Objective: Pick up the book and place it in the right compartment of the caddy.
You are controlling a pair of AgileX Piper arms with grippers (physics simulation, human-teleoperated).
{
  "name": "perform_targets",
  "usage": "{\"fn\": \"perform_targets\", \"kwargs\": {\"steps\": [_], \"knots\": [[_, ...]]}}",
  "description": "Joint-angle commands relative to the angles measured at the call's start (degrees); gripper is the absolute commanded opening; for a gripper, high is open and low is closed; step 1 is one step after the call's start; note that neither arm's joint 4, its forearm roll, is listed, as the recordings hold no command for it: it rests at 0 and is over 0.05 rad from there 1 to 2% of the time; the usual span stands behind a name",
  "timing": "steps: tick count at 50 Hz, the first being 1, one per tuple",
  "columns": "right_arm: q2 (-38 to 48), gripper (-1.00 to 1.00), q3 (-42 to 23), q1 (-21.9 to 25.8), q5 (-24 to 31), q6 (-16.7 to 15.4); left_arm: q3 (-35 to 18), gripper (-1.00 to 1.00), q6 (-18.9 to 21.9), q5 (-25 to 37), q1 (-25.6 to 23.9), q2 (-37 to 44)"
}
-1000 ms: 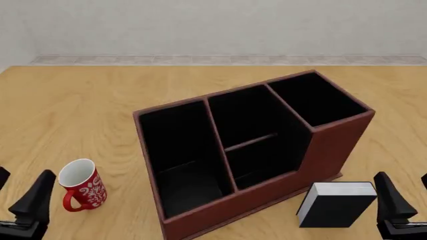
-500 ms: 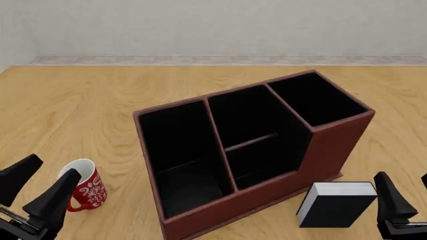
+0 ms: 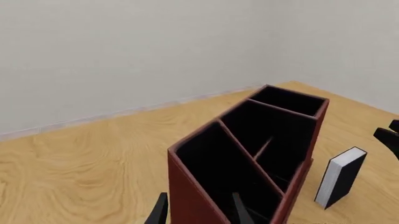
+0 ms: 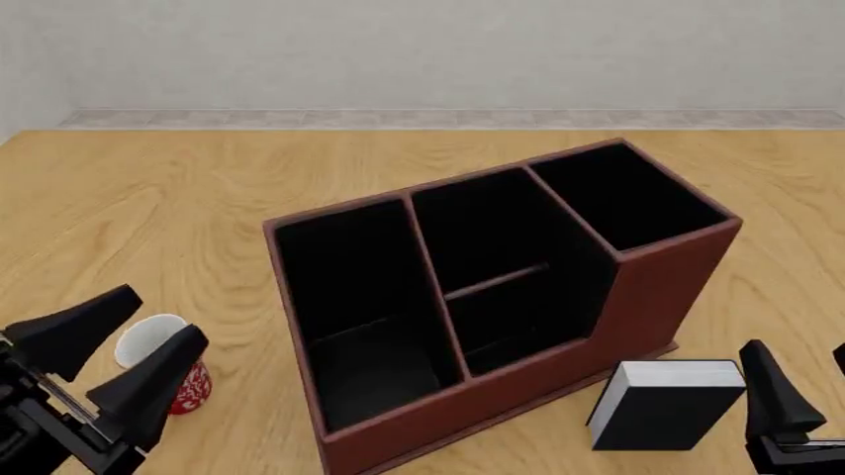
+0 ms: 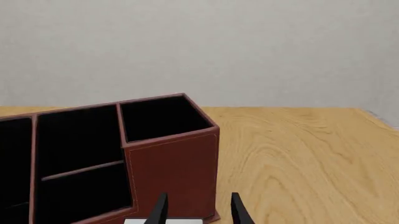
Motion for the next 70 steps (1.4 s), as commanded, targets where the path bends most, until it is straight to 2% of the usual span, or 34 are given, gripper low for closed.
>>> {"fn": "perform_targets", "kwargs": {"steps": [1,7,14,37,70], "knots": [[0.0,1.00,0.0,0.0,-0.1,0.0,-0.2,1.00,-0.3,-5.2,-3.2,6.2],[0.0,1.00,0.0,0.0,0.1,0.0,-1.1,1.00,-0.4,-6.2,-3.9,7.6],[0.0,1.00,0.0,0.0,-0.1,0.0,-2.2,1.00,-0.3,-12.1,-8.5,16.7],[0.0,1.00,0.0,0.0,-0.1,0.0,-7.1,1.00,-0.4,-17.0,-15.6,26.8],[0.0,1.00,0.0,0.0,-0.1,0.0,-13.0,1.00,-1.2,-25.1,-19.6,44.3]]}}
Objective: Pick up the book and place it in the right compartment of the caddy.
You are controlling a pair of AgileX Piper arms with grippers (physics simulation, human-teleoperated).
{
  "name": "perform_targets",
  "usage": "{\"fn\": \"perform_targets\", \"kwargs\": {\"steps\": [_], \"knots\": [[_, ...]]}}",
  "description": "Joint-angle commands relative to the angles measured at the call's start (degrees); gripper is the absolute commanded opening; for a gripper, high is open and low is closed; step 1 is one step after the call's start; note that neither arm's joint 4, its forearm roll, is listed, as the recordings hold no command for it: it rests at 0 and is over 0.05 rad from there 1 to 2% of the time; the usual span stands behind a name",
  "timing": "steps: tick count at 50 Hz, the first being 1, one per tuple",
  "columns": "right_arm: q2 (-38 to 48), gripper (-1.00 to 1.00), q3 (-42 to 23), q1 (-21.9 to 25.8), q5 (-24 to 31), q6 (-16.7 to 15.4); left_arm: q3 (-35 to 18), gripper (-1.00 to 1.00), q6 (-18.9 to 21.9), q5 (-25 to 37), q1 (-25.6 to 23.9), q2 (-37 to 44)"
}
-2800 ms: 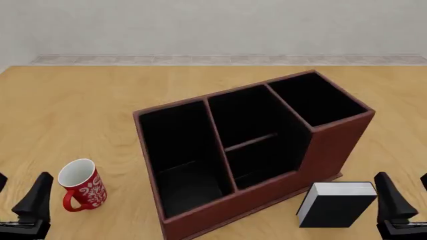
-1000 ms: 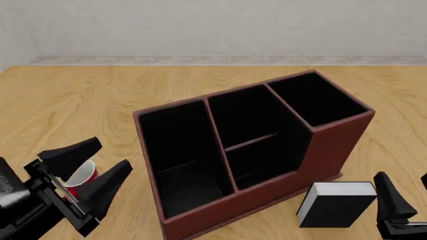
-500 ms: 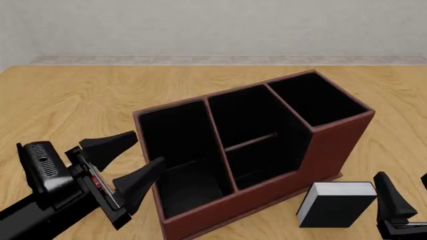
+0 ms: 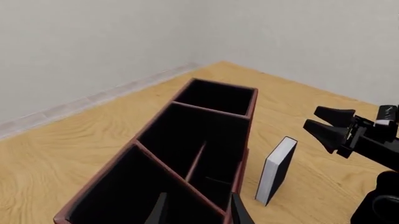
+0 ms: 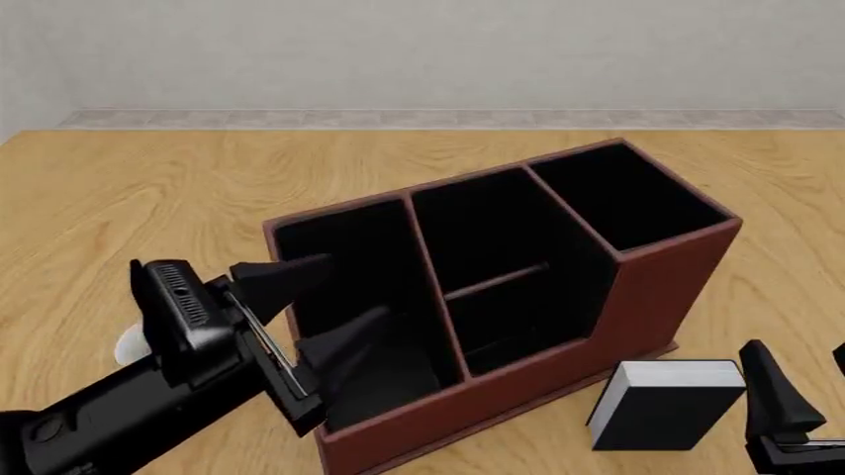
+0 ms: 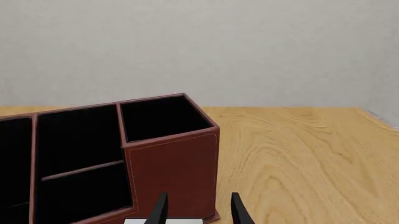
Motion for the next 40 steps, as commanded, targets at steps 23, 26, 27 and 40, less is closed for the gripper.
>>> {"fn": "perform_targets", "kwargs": {"steps": [23,26,27,40], "knots": [[0.0,1.00,0.0,0.0,0.0,0.0,-8.4,1.00,-1.9,-3.1,-6.5,15.6],[0.0,1.00,0.0,0.0,0.0,0.0,-9.0,1.00,-2.6,-3.1,-7.3,16.1],[0.0,1.00,0.0,0.0,0.0,0.0,-9.2,1.00,-2.7,-3.0,-7.5,16.3],[0.0,1.00,0.0,0.0,0.0,0.0,-12.7,1.00,-1.8,-1.6,-9.7,19.8]]}}
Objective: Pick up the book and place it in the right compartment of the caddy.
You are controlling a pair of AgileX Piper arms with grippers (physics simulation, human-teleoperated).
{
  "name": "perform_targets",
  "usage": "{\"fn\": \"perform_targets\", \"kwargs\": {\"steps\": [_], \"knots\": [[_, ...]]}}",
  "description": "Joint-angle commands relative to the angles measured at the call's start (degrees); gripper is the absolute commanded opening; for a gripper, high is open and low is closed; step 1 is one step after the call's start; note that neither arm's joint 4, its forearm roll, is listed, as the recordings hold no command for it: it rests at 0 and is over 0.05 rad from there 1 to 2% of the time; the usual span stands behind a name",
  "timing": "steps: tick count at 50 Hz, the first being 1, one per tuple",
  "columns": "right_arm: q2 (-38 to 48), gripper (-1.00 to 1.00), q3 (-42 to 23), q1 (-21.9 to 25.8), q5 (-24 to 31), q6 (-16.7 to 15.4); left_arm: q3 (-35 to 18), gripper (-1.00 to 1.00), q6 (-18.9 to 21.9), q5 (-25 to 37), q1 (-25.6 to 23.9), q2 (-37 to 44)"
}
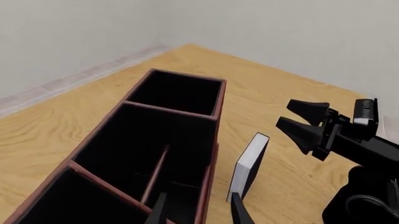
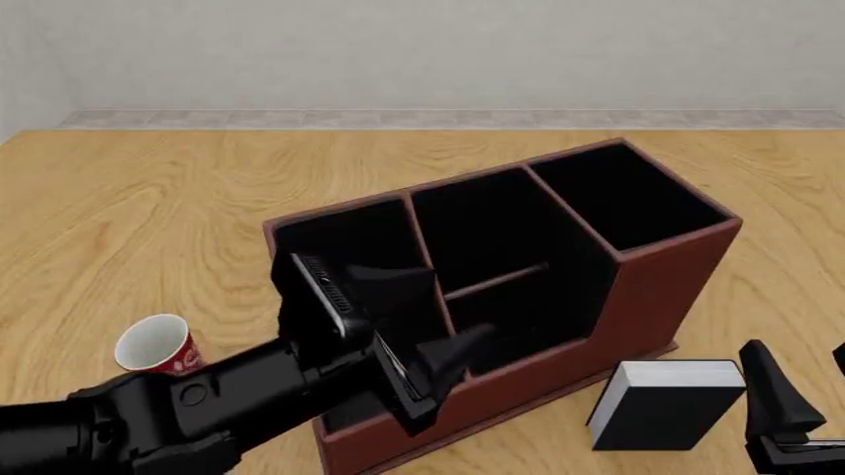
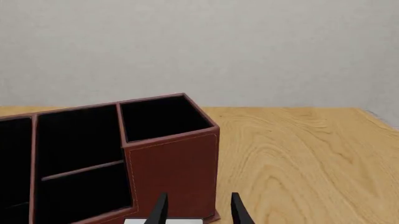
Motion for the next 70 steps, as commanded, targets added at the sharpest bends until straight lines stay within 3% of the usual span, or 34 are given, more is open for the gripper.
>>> {"fn": "perform_targets", "kwargs": {"steps": [1,27,70], "knots": [[0.0,1.00,0.0,0.0,0.0,0.0,-2.9,1.00,0.2,0.9,-2.2,3.3],[0.0,1.00,0.0,0.0,0.0,0.0,-10.1,1.00,-0.5,5.9,-5.4,9.4],[0.0,1.00,0.0,0.0,0.0,0.0,-17.4,1.00,-2.4,6.9,-9.4,20.1]]}}
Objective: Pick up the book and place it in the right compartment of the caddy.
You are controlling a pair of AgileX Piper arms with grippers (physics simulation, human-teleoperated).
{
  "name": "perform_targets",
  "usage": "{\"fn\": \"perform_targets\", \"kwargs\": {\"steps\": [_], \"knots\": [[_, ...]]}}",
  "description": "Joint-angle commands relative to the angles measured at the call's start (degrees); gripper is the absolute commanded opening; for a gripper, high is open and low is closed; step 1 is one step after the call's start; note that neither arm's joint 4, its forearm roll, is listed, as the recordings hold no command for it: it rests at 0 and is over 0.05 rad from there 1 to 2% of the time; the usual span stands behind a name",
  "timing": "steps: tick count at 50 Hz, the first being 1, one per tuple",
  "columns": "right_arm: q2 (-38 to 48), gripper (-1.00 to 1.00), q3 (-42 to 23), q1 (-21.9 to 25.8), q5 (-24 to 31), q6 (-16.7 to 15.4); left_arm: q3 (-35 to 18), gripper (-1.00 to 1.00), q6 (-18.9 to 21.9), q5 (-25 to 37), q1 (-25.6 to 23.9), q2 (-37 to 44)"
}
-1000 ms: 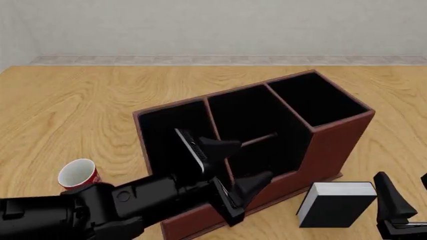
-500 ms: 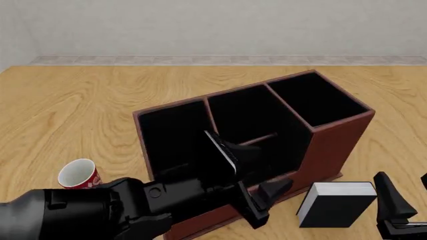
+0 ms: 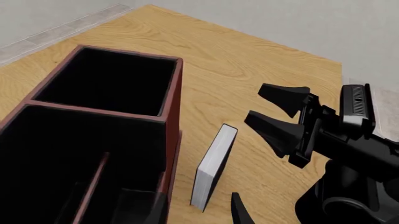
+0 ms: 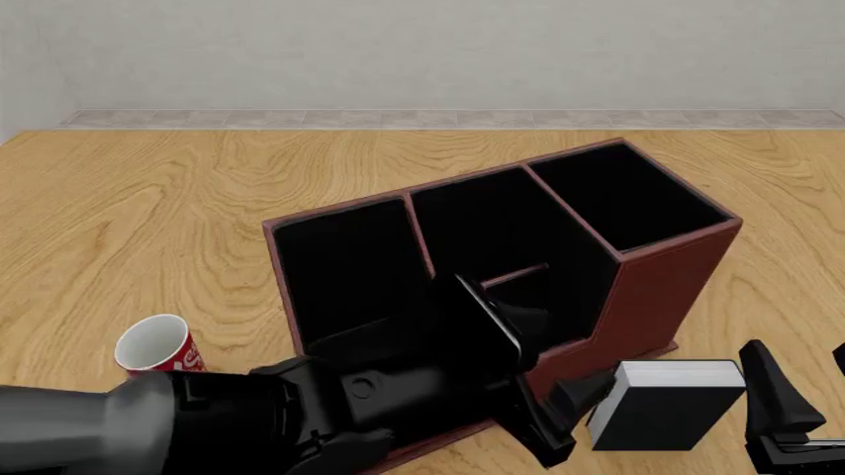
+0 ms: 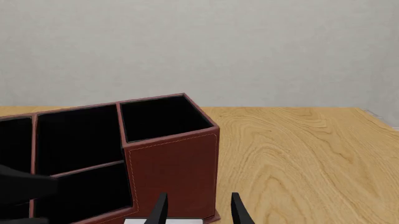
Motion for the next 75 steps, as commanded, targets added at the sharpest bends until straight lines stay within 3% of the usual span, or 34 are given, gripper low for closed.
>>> {"fn": "perform_targets", "kwargs": {"steps": [1,33,75], "knots": [[0.0,1.00,0.0,0.0,0.0,0.0,-1.7,1.00,-0.1,0.6,-1.2,2.1],[0.0,1.00,0.0,0.0,0.0,0.0,-8.0,1.00,0.4,3.2,-0.6,9.1],[0.0,1.00,0.0,0.0,0.0,0.0,-13.4,1.00,-1.2,2.3,-1.3,17.0]]}}
